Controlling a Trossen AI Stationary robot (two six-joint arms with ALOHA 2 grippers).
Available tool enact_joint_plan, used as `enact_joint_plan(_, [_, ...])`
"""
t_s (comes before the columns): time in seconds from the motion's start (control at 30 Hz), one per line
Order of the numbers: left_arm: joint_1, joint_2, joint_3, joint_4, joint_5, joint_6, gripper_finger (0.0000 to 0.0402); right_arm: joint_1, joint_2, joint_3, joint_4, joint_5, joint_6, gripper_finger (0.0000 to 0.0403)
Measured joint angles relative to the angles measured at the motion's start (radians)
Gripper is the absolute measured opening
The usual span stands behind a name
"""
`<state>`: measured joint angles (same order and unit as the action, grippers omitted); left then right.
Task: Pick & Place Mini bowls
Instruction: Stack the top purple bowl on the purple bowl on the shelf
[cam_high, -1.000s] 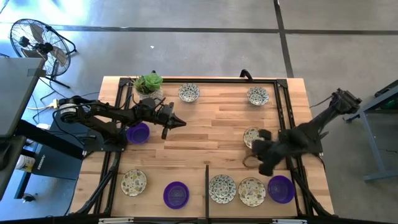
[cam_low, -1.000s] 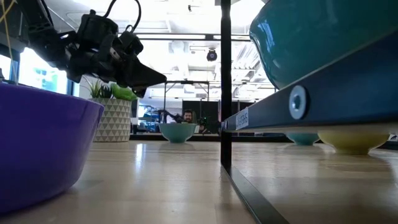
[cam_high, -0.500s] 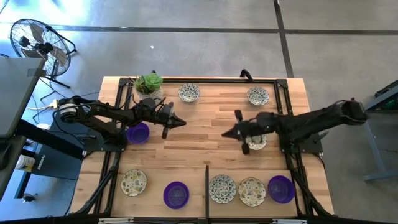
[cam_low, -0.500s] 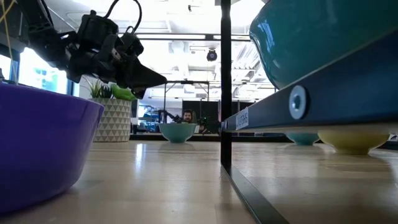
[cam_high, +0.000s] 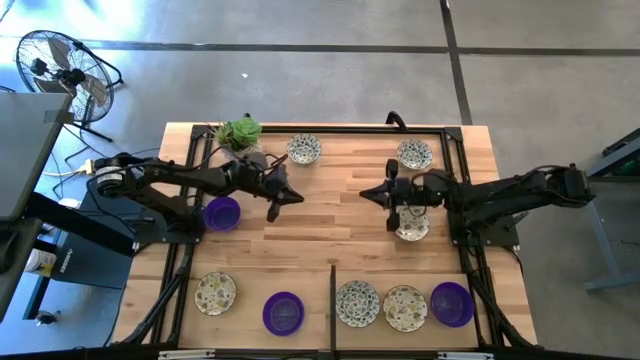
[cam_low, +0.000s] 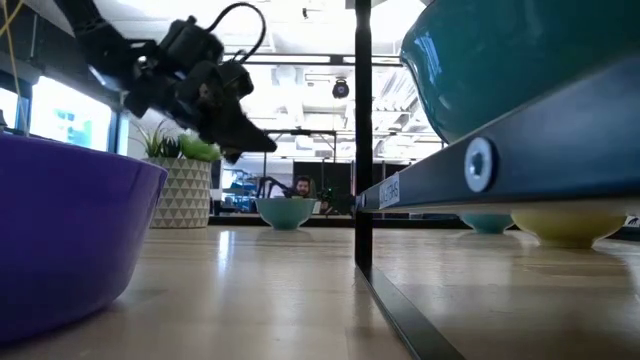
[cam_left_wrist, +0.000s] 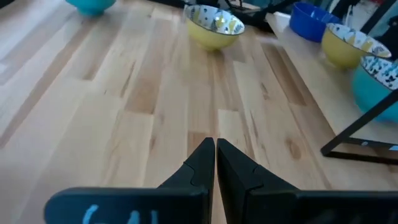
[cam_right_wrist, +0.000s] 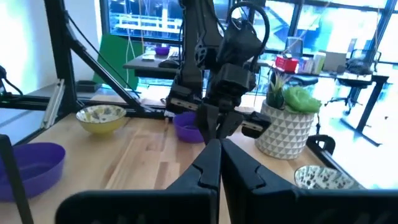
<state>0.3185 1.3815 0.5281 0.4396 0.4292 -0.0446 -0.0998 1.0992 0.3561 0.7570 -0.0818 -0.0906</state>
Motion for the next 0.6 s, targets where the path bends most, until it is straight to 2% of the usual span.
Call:
enact_joint_plan(0.13, [-0.034, 0.0, 0.083, -0.133, -0.028, 0.035, 0.0014, 0.0, 0.0, 0.0, 0.003, -0.003, -0.021, 0.0])
enact_joint_plan(0.33, [-0.122, 0.0, 0.217, -0.427, -0.131, 0.047, 0.0014, 0.002, 0.0, 0.0, -0.027, -0.002, -0.014, 0.0])
enact_joint_plan(0.6, [-0.264, -0.048, 0.297, -0.605, -0.276, -0.011, 0.0014, 0.03, 0.0, 0.0, -0.027, 0.035, -0.045, 0.0])
